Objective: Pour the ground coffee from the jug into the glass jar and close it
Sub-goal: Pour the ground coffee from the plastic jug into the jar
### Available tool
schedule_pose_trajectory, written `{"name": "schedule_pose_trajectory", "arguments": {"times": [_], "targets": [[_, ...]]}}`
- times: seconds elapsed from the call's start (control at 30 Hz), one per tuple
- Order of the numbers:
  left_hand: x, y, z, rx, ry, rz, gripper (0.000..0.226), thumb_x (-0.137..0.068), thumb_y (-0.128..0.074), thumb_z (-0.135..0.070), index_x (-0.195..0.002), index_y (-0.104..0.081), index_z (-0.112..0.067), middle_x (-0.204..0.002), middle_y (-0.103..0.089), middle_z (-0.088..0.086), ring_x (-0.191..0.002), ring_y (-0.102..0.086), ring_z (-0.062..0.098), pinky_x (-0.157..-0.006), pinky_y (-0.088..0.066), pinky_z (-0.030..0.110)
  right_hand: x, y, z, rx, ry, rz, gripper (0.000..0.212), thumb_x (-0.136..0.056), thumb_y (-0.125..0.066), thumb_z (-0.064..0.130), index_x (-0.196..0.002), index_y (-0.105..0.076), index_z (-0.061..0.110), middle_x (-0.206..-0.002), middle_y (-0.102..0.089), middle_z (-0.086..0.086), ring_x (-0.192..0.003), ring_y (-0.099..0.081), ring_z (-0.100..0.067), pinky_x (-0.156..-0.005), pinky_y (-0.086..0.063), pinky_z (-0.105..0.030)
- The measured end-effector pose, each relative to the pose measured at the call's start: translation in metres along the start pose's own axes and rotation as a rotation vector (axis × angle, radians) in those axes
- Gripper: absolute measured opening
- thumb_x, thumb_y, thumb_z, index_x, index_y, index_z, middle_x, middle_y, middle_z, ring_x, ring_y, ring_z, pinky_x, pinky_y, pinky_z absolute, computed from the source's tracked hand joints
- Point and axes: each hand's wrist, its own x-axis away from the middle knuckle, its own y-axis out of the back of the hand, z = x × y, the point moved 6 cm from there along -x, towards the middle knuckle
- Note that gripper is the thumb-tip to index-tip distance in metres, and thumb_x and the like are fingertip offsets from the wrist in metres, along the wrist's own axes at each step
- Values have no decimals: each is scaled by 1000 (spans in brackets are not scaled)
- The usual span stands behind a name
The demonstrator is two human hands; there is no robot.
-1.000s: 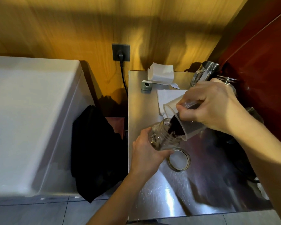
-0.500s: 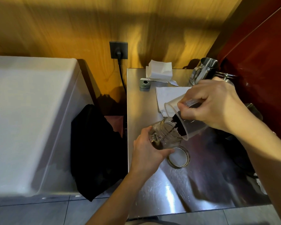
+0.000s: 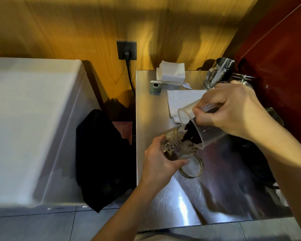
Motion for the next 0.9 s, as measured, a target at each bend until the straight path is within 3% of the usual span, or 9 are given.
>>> {"name": "schedule_pose_trajectory", "arguments": {"times": [0.2,0.3,0.43,0.5,0.77,0.9], "targets": [[-1,1,-1,24,8,-7,85,-51,-94,-30,-122,-48,-28,-110,-64,-9,-100,-61,3,-75,-44,4,0,5,-3,-16,-1,-29,20,-67,-63,30,-60,-70,12,-58,-62,-11,-60,-56,-29,-66,-44,-41],[-2,-1,-2,31,13,-8,87,-50,-94,-30,-123,-48,-25,-110,-64,-8,-100,-60,3,-76,-45,8,-1,2,-4,-29,1,-7,19,-67,-64,30,-61,-70,13,-57,-61,-10,-58,-55,-29,-64,-44,-40],[-2,-5,0,27,27,7,86,-50,-94,-33,-122,-46,-30,-114,-62,-5,-109,-57,14,-90,-52,31,-1,0,-5,-33,-5,-8,23,-67,-63,33,-59,-69,12,-55,-60,-10,-58,-54,-27,-64,-43,-39],[-1,-5,-1,15,24,7,86,-50,-93,-34,-123,-46,-30,-115,-61,-3,-110,-57,16,-91,-52,34,-1,4,-8,-56,-19,-25,22,-68,-67,31,-61,-70,11,-58,-61,-10,-60,-56,-28,-64,-44,-38],[-2,-7,-3,19,24,6,88,-51,-94,-33,-124,-46,-29,-116,-61,-4,-110,-56,13,-92,-50,31,-1,5,-9,-50,3,-27,16,-70,-70,27,-61,-69,14,-58,-62,-11,-61,-56,-30,-65,-45,-41],[-2,-8,-4,32,27,-2,80,-50,-94,-29,-114,-45,-36,-104,-62,-16,-97,-60,-1,-76,-47,7,-1,1,-4,5,42,13,22,-68,-64,33,-57,-66,14,-54,-58,-9,-56,-50,-26,-61,-35,-34]]}}
